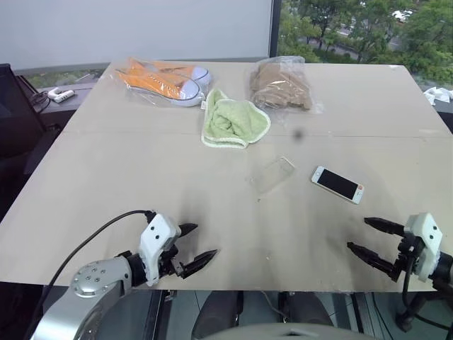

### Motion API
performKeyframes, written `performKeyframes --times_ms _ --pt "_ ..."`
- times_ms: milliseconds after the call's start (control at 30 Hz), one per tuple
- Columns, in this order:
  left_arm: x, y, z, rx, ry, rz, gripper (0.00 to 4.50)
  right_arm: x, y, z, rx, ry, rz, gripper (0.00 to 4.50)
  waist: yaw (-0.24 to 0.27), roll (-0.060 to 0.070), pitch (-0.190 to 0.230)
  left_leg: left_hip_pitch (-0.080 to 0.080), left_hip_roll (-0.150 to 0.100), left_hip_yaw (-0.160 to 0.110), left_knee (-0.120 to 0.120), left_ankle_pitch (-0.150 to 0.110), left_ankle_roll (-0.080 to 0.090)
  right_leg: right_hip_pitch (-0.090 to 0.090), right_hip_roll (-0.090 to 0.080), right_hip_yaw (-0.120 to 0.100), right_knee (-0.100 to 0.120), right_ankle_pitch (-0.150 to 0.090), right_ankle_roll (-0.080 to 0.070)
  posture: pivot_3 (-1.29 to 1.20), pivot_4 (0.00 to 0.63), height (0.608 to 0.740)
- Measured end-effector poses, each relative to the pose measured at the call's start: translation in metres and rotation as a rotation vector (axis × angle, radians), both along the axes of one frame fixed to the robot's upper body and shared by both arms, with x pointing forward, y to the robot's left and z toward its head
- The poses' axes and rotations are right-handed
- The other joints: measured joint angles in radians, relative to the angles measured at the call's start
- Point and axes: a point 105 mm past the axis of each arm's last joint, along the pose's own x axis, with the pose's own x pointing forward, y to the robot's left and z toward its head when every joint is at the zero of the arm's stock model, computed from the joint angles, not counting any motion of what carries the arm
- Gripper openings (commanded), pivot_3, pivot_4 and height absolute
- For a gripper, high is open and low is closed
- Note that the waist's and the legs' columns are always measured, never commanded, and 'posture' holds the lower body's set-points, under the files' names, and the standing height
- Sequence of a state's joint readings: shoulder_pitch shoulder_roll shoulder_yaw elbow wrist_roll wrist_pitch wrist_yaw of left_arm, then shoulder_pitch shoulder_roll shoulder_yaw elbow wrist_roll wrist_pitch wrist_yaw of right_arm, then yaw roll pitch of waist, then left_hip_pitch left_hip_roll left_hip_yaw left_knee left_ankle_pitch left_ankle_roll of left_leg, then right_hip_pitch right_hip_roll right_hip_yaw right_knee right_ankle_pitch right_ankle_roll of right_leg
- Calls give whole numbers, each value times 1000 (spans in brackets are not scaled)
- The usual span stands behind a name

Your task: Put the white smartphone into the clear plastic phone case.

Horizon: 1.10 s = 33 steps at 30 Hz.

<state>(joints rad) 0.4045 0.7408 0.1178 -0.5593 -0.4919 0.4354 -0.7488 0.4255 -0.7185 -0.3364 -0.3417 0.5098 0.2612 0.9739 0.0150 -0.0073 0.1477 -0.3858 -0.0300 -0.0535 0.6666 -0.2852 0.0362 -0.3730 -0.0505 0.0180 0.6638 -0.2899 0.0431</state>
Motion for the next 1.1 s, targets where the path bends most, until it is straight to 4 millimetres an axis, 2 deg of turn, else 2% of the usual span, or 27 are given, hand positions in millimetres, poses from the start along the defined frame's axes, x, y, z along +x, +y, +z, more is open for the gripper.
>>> performKeyframes --times_ms 467,933,1100 --pt "15 -7 20 -56 -94 -18 4407 -3 0 -3 15 5 -16 4500 0 0 0 0 0 0 0 0 0 0 0 -1 -1 0 0 0 150 740" --pt "17 -8 22 -60 -98 -28 4407 -2 2 -2 22 -6 -28 4500 1 0 0 -1 0 0 0 0 0 0 0 -1 -1 0 0 0 150 740" --pt "34 -21 37 -101 -152 -57 4407 -2 8 2 37 -27 -19 4500 2 0 0 -1 0 -1 0 0 0 0 0 -1 -1 0 0 0 150 740"
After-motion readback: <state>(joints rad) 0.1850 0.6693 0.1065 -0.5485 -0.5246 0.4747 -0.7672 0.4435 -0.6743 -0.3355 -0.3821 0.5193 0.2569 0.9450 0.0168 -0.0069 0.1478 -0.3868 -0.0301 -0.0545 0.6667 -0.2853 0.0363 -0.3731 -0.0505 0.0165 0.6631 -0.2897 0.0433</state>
